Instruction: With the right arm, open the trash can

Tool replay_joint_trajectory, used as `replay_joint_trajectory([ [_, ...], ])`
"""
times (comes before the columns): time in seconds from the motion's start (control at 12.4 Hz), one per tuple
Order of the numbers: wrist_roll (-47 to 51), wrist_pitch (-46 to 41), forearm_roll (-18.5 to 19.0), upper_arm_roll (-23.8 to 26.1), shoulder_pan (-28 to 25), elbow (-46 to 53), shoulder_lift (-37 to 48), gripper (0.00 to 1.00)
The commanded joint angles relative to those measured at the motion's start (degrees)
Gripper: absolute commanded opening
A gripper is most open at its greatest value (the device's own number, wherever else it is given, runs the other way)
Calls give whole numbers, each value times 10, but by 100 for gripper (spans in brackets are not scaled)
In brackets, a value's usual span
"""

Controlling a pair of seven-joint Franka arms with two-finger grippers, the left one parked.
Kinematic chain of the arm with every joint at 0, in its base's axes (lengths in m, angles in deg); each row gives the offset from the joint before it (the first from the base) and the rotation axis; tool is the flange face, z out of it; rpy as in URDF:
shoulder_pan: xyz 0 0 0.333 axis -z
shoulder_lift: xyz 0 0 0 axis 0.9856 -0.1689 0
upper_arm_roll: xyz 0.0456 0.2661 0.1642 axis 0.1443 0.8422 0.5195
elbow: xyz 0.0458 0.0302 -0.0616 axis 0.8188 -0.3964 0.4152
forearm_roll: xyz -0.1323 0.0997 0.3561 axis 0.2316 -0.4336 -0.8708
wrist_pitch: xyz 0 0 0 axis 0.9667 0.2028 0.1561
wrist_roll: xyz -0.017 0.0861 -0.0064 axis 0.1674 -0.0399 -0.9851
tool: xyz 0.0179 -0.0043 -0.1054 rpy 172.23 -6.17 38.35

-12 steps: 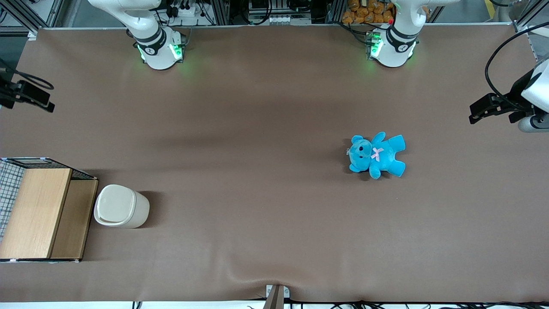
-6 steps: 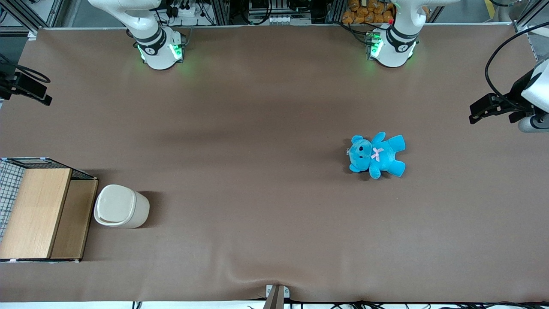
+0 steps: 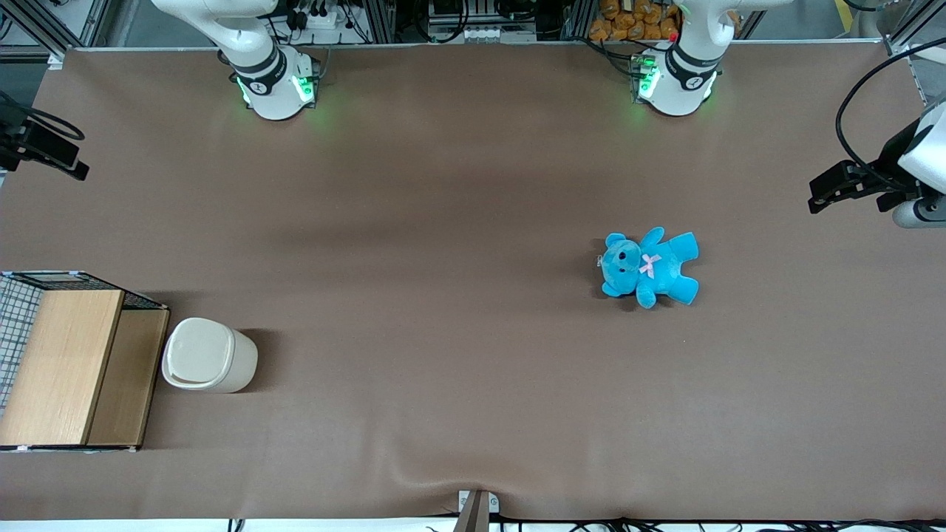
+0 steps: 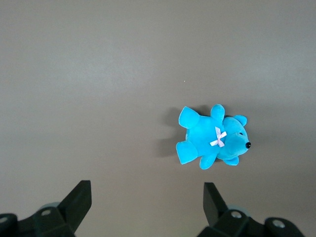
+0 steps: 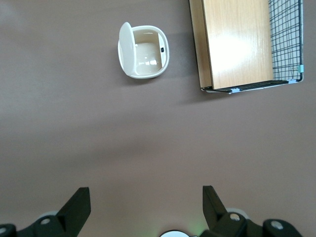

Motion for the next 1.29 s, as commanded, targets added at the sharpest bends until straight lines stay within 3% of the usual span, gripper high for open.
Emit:
replay_joint_trajectory([
  [0.0, 4, 19, -11, -1, 3, -4, 1, 100],
  [0.48, -13, 66, -9, -2, 8, -22, -13, 100],
  [1.21, -13, 52, -8, -3, 14, -53, -11, 100],
])
